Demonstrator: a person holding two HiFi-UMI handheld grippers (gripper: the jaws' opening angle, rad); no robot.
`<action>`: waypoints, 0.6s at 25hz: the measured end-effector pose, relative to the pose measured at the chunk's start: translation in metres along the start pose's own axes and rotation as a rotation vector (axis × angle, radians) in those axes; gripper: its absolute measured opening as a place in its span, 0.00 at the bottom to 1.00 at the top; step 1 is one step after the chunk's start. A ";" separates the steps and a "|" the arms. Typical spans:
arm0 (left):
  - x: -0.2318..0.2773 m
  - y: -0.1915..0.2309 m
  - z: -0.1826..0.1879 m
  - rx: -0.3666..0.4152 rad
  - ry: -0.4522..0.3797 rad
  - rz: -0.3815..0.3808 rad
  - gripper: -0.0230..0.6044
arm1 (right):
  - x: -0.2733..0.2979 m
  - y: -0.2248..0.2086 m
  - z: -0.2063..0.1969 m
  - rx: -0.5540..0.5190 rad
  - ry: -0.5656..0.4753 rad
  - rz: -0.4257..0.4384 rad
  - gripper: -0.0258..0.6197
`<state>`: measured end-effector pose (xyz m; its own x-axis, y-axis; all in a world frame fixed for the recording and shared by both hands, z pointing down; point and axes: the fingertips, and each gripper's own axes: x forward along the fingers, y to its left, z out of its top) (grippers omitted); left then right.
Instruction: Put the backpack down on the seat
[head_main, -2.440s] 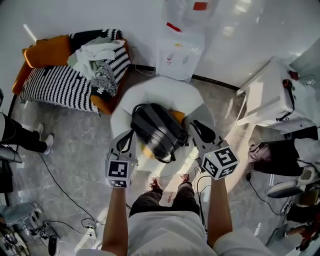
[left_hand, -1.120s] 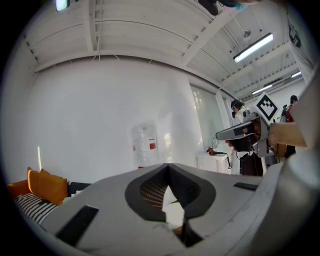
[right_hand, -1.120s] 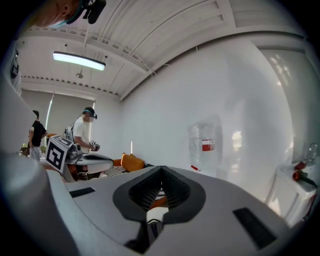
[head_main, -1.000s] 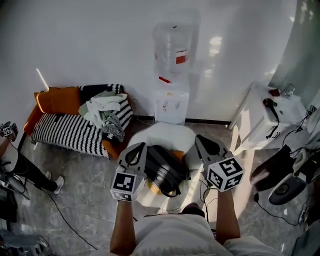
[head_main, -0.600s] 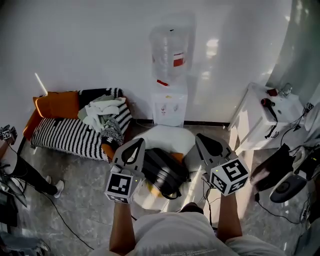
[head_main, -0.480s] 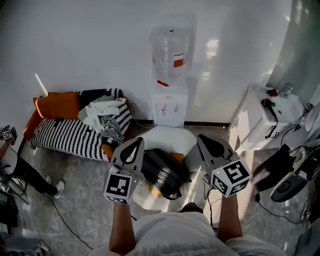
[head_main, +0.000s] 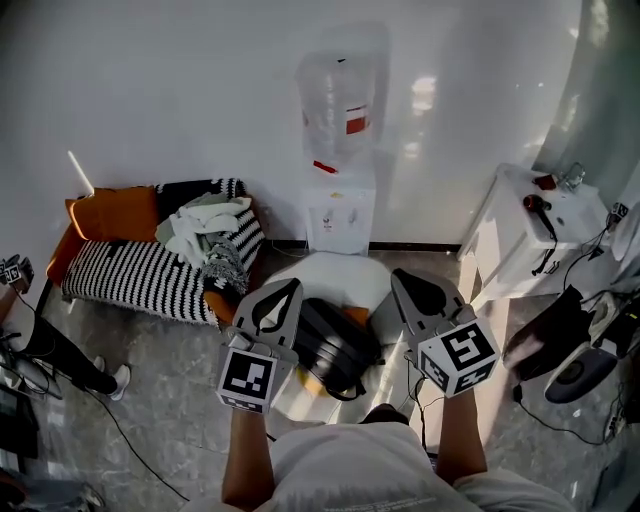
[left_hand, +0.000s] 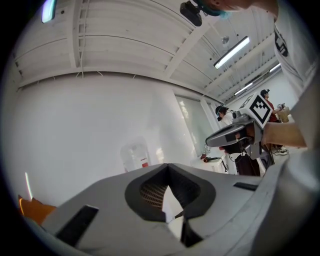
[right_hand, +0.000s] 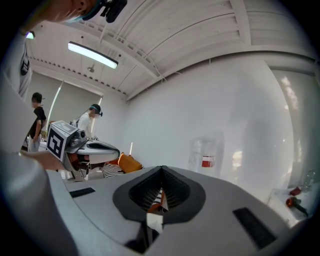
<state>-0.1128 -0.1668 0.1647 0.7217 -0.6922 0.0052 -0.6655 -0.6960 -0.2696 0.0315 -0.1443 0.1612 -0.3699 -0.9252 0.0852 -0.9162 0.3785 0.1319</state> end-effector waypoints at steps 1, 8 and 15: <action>0.001 0.001 0.000 0.010 -0.010 -0.001 0.05 | 0.000 0.000 -0.001 0.001 0.000 0.001 0.04; 0.004 0.002 0.000 0.001 -0.015 -0.007 0.05 | 0.004 0.003 -0.002 -0.016 0.005 0.028 0.04; 0.007 -0.004 -0.002 0.013 -0.019 -0.037 0.05 | 0.003 -0.001 -0.003 -0.011 0.006 0.014 0.04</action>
<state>-0.1052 -0.1691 0.1675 0.7494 -0.6621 -0.0026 -0.6358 -0.7185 -0.2819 0.0315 -0.1476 0.1648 -0.3817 -0.9196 0.0927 -0.9091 0.3916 0.1418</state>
